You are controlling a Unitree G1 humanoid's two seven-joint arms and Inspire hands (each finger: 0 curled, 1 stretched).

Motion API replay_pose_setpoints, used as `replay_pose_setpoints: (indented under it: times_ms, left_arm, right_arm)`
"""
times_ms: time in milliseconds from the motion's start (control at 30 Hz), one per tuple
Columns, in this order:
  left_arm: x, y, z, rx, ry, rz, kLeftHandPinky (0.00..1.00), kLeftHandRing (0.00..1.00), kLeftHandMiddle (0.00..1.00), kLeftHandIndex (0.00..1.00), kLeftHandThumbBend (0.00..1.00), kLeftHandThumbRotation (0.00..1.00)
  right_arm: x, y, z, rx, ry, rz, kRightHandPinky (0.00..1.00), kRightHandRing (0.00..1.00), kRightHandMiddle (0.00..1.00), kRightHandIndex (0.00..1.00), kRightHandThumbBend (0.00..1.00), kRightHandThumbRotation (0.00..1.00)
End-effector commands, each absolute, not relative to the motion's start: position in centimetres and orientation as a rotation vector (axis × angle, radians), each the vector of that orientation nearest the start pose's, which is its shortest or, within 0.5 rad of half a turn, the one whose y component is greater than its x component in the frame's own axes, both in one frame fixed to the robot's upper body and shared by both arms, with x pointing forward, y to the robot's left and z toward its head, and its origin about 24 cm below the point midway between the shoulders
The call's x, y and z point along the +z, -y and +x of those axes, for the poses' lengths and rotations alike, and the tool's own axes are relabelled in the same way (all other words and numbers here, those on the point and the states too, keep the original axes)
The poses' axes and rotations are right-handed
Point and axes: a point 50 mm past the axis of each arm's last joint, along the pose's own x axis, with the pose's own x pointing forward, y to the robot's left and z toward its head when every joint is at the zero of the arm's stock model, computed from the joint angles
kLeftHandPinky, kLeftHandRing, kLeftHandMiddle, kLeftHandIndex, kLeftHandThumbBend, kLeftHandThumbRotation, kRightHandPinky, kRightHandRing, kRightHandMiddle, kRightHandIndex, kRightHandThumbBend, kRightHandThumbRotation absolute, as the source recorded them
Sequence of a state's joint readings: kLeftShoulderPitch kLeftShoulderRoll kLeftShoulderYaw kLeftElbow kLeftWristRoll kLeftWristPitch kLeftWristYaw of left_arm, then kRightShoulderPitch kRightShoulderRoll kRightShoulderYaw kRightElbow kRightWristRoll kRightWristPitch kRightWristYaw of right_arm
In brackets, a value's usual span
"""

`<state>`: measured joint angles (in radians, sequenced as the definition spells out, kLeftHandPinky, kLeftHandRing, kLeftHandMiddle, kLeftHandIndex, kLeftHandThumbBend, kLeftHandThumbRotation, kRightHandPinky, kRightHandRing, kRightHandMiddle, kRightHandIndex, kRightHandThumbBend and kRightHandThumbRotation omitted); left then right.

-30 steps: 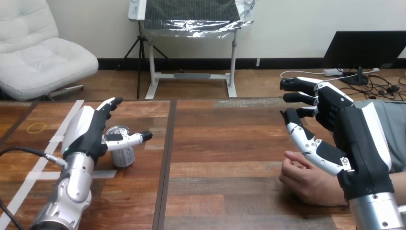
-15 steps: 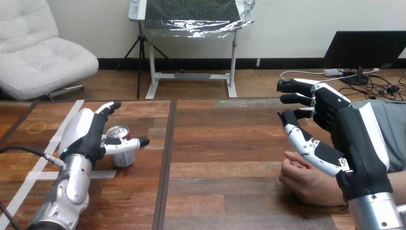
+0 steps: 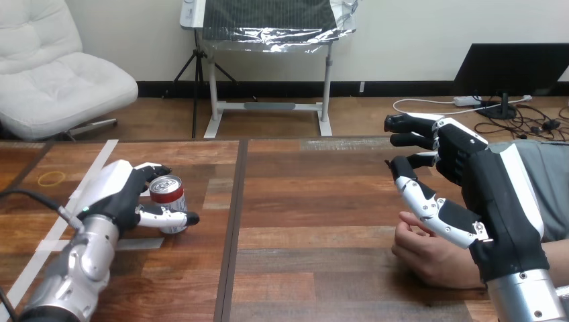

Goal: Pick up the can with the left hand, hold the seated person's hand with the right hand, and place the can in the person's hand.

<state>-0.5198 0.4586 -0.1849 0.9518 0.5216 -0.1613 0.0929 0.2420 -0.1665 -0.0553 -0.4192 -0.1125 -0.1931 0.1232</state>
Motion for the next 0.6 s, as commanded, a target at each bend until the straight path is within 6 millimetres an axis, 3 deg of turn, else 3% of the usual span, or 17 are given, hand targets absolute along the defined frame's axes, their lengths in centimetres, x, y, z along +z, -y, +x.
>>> replay_pose_setpoints:
  times_ms: [0, 567]
  left_arm:
    - [4.88, -24.55, 34.14, -0.063, -0.153, 1.11, 0.74, 0.81, 0.82, 0.81, 0.89, 0.31]
    - [5.56, -24.5, 34.03, -0.071, -0.168, 1.102, 0.68, 0.75, 0.8, 0.78, 0.86, 0.23]
  right_arm:
    - [12.22, 18.09, 20.5, 0.088, 0.429, -0.34, 0.6, 0.74, 0.75, 0.69, 0.34, 0.0]
    - [12.26, 18.03, 20.59, 0.096, 0.428, -0.338, 0.61, 0.73, 0.74, 0.67, 0.34, 0.0]
